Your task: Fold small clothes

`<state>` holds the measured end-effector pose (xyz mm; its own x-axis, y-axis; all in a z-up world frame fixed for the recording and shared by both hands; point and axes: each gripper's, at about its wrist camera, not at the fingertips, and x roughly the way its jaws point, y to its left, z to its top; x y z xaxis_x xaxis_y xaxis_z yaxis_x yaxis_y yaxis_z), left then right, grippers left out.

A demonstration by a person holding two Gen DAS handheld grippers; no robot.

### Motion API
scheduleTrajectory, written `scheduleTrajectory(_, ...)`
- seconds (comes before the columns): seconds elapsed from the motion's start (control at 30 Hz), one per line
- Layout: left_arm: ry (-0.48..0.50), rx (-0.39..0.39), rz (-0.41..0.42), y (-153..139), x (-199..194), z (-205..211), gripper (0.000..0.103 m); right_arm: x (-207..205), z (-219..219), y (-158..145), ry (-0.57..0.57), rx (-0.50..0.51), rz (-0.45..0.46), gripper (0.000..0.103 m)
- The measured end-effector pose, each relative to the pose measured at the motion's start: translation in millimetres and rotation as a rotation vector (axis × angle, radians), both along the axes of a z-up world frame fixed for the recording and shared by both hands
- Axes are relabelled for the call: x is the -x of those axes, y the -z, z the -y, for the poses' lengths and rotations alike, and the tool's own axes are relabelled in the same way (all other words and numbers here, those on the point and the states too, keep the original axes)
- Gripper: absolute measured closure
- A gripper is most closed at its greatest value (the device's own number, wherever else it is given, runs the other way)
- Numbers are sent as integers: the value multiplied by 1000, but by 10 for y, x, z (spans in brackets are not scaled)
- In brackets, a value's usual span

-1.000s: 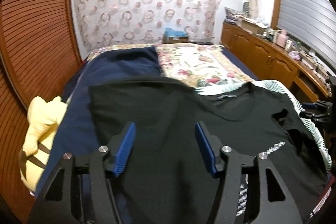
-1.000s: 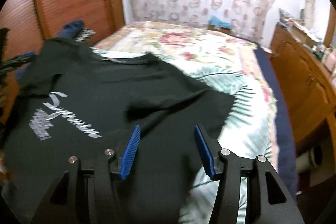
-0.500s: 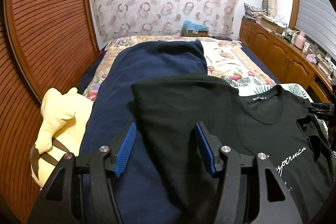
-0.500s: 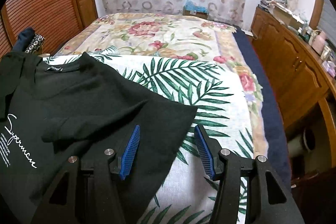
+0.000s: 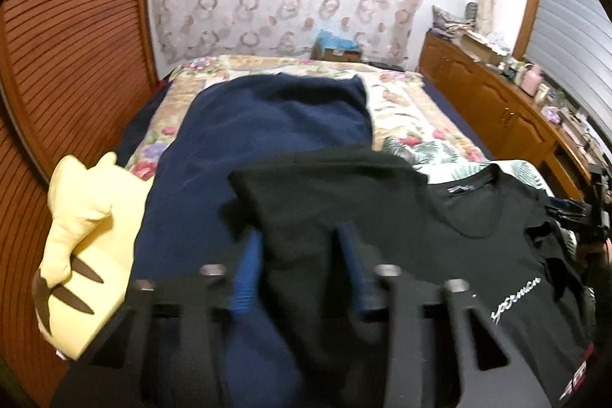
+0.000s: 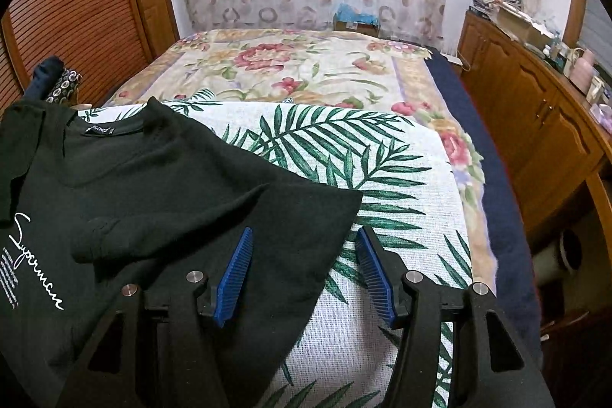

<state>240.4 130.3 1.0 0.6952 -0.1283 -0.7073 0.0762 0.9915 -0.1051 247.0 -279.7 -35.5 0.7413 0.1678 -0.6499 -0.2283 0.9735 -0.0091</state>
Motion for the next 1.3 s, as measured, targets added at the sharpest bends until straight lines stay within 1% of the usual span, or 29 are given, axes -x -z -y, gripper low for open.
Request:
scheduleTrajectory(0.03, 7, 0, 1, -9, 8, 18, 85, 5, 3, -6, 8, -8, -2, 45)
scheduleTrajectory(0.07, 12, 1, 5, -22, 21, 39, 92, 3, -6, -10, 14, -11, -2, 47)
scheduleTrajectory(0.1, 16, 0, 11, -39, 37, 59, 95, 8, -26, -14, 4, -10, 1, 61)
scheduleTrajectory(0.17, 35, 4, 34, -104, 92, 111, 96, 1, -74, -28, -34, -32, 0, 78)
scheduleTrajectory(0.27, 63, -7, 69, -207, 222, 226, 96, 11, -128, -44, -50, -46, -4, 93)
scheduleTrajectory(0.3, 71, -15, 84, -256, 275, 273, 96, 34, -135, -63, -60, -58, 4, 96)
scheduleTrajectory(0.4, 98, -12, 112, -352, 458, 380, 97, 195, -108, -189, -69, -92, 54, 97)
scheduleTrajectory(0.47, 108, -16, 133, -403, 600, 437, 97, 365, -58, -321, -80, -126, 103, 97)
scheduleTrajectory(0.6, 134, -6, 182, -505, 882, 489, 97, 757, 25, -584, -89, -135, 195, 97)
scheduleTrajectory(0.77, 148, 8, 219, -558, 1269, 508, 97, 1289, 126, -755, -102, -143, 279, 97)
scheduleTrajectory(0.87, 158, 8, 230, -540, 1476, 507, 97, 1636, 169, -772, -110, -136, 312, 97)
scheduleTrajectory(1.03, 159, 6, 227, -486, 1746, 483, 97, 2140, 156, -651, -130, -107, 338, 97)
scheduleTrajectory(1.17, 148, 18, 247, -474, 2023, 420, 97, 2501, 190, -566, -132, -98, 343, 97)
scheduleTrajectory(1.3, 128, 43, 245, -389, 2257, 358, 97, 2779, 259, -528, -130, -111, 331, 97)
